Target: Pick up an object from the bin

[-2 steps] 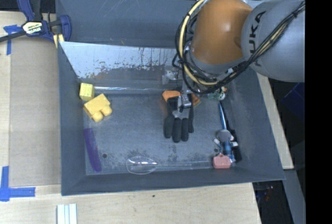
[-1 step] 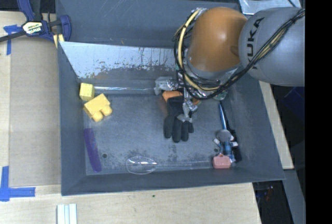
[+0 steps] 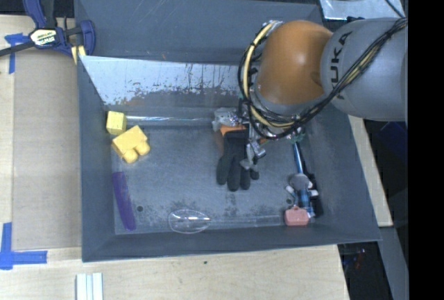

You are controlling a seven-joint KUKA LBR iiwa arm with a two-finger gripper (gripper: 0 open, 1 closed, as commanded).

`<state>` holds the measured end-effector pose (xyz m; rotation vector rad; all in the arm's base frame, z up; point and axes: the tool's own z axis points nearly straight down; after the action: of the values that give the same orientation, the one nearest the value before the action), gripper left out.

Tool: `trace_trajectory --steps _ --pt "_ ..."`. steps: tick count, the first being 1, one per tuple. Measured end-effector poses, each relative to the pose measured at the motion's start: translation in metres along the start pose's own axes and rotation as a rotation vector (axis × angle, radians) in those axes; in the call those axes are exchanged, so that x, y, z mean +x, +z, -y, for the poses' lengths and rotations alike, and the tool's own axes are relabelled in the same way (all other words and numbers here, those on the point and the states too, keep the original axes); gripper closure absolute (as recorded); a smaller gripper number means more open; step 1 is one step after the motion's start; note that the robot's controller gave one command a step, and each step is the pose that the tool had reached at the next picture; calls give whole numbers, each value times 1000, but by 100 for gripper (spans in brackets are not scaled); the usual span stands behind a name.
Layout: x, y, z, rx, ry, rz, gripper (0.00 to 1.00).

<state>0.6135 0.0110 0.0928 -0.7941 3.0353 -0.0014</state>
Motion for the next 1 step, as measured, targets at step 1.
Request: trace_trajectory --steps 1 --pt "2 9 6 0 -71 0 0"
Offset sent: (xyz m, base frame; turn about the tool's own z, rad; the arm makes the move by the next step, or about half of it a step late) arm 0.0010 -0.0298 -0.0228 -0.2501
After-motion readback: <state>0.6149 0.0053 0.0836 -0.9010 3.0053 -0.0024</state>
